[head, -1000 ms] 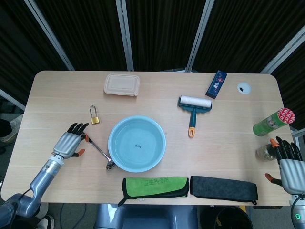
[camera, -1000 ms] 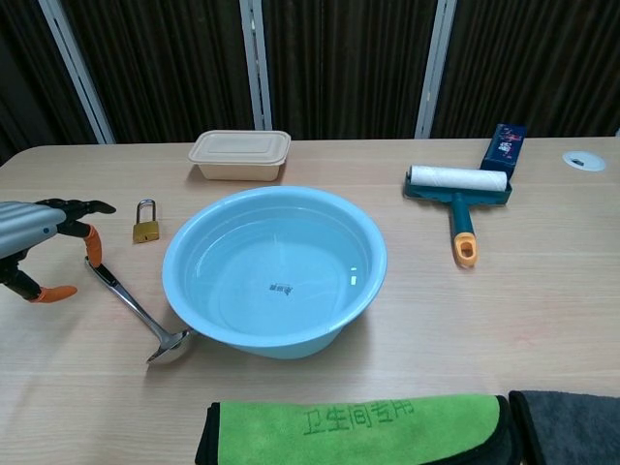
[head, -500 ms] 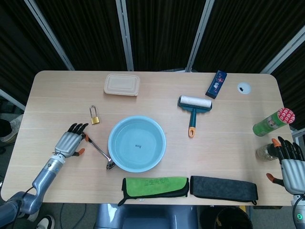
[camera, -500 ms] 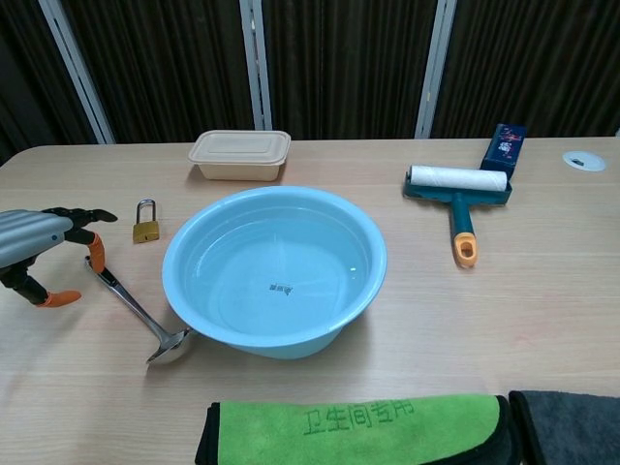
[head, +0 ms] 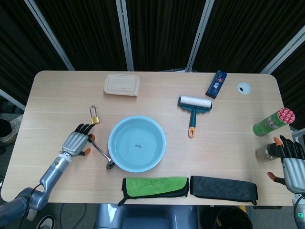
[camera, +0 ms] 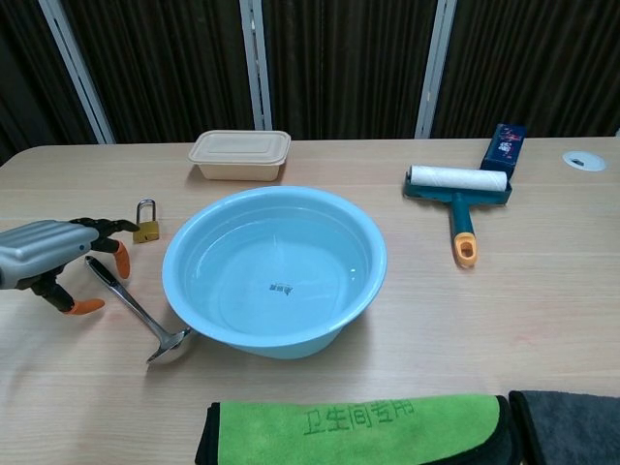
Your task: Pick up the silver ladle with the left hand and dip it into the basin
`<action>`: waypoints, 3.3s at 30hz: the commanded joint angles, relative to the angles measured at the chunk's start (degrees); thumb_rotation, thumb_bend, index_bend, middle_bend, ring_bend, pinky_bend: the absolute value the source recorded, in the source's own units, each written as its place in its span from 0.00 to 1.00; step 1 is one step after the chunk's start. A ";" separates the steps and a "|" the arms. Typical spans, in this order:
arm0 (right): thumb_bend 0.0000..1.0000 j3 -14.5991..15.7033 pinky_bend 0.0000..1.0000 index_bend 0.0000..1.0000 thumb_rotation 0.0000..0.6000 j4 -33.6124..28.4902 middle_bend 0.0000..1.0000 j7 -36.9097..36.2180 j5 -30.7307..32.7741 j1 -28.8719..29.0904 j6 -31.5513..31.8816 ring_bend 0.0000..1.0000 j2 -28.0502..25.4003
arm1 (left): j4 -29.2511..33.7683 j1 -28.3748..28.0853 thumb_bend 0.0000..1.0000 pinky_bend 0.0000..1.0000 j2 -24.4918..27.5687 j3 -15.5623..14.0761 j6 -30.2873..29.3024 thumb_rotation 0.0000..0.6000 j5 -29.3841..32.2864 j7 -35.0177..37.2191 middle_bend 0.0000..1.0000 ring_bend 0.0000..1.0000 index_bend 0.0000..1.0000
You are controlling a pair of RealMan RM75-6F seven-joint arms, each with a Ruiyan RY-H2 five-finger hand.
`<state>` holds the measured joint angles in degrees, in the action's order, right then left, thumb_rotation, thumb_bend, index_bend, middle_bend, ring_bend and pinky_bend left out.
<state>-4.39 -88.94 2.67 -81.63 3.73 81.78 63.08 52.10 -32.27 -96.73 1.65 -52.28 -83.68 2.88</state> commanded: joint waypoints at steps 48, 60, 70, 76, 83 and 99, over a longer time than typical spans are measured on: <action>0.00 0.07 0.00 0.00 1.00 -0.23 0.00 -0.14 -0.28 -0.37 1.03 0.00 -0.24 | 0.96 1.61 0.32 0.00 0.29 -1.19 -3.93 1.00 0.21 -2.60 0.00 0.00 0.44; 0.00 -0.20 0.00 0.00 1.00 0.02 0.00 0.12 0.59 -0.30 0.68 0.00 -0.26 | -4.75 0.14 0.34 0.00 -3.72 -1.36 -1.65 1.00 -0.05 -1.66 0.00 0.00 0.43; 0.00 -0.38 0.00 0.00 1.00 0.15 0.00 0.23 0.92 -0.40 0.87 0.00 -0.24 | -5.24 -0.06 0.38 0.00 -4.00 -1.83 -1.31 1.00 -0.53 -0.01 0.00 0.00 0.50; 0.00 -0.37 0.00 0.00 1.00 0.09 0.00 0.13 0.79 -0.46 1.03 0.00 -0.32 | -4.82 0.38 0.41 0.00 -3.49 -1.90 -1.90 1.00 -0.48 0.06 0.00 0.00 0.54; 0.00 -0.25 0.00 0.00 1.00 -0.02 0.00 0.33 0.41 -0.52 1.31 0.00 -0.22 | -2.34 1.31 0.41 0.00 -1.54 -2.09 -4.43 1.00 -1.08 -0.32 0.00 0.00 0.57; 0.00 0.35 0.00 0.00 1.00 -0.55 0.00 -0.87 -1.58 -1.57 3.54 0.00 -0.80 | 14.29 4.95 0.41 0.00 9.25 -3.76 -8.13 1.00 -0.99 -4.15 0.00 0.00 0.57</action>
<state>-4.09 -89.46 1.89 -83.10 2.26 85.21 62.34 64.88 -27.97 -88.71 -1.79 -59.48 -84.47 -0.65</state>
